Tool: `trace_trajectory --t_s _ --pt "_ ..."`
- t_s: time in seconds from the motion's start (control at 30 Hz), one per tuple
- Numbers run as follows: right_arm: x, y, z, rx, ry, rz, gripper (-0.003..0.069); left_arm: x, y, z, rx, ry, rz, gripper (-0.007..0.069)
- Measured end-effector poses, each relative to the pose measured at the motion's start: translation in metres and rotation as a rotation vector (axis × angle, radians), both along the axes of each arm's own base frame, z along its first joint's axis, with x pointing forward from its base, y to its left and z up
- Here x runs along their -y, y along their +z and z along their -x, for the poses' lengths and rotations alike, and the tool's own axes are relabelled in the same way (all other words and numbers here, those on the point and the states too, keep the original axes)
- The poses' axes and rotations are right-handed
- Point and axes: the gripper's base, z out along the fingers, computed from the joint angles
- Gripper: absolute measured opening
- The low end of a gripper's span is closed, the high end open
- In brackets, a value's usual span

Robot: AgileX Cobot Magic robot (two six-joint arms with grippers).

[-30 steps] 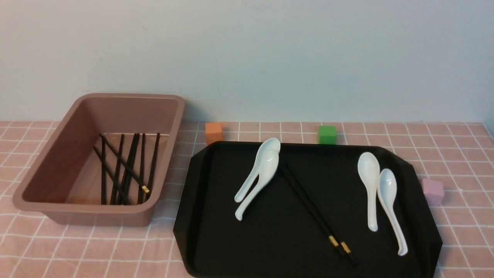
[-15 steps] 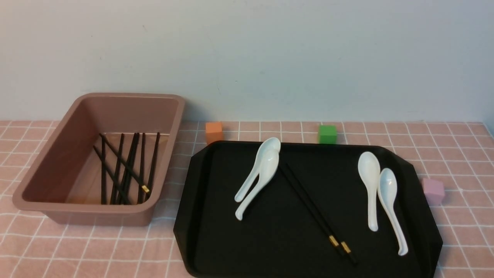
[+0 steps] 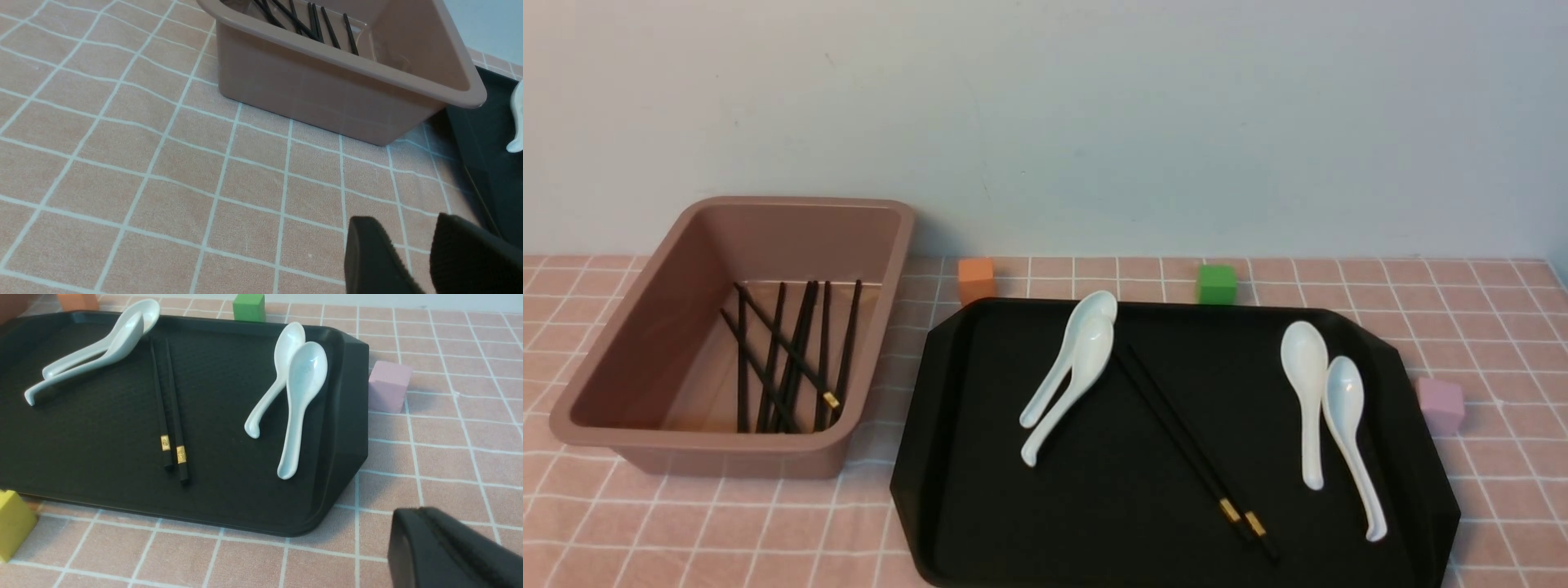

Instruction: On pink tablecloth take chopsticks from black tray and put them in box.

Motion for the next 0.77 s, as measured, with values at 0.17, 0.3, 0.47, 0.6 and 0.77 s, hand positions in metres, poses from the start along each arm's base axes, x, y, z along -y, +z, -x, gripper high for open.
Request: trace_trajectory --t_s 0.17,0.3,0.47,0.6,0.77 --pt "0.0 0.0 0.0 0.0 0.0 0.0 0.0013 0.0 0.0 0.0 0.0 0.0 0.0 0.0239" --pt "0.0 0.0 0.0 0.0 0.0 0.0 0.0013 0.0 0.0 0.0 0.0 0.0 0.0 0.0239" --pt "0.0 0.0 0.0 0.0 0.0 0.0 0.0019 0.0 0.0 0.0 0.0 0.0 0.0 0.0239" --pt "0.0 0.0 0.0 0.0 0.0 0.0 0.0025 0.0 0.0 0.0 0.0 0.0 0.0 0.0239" --pt "0.0 0.0 0.0 0.0 0.0 0.0 0.0032 0.0 0.0 0.0 0.0 0.0 0.0 0.0239"
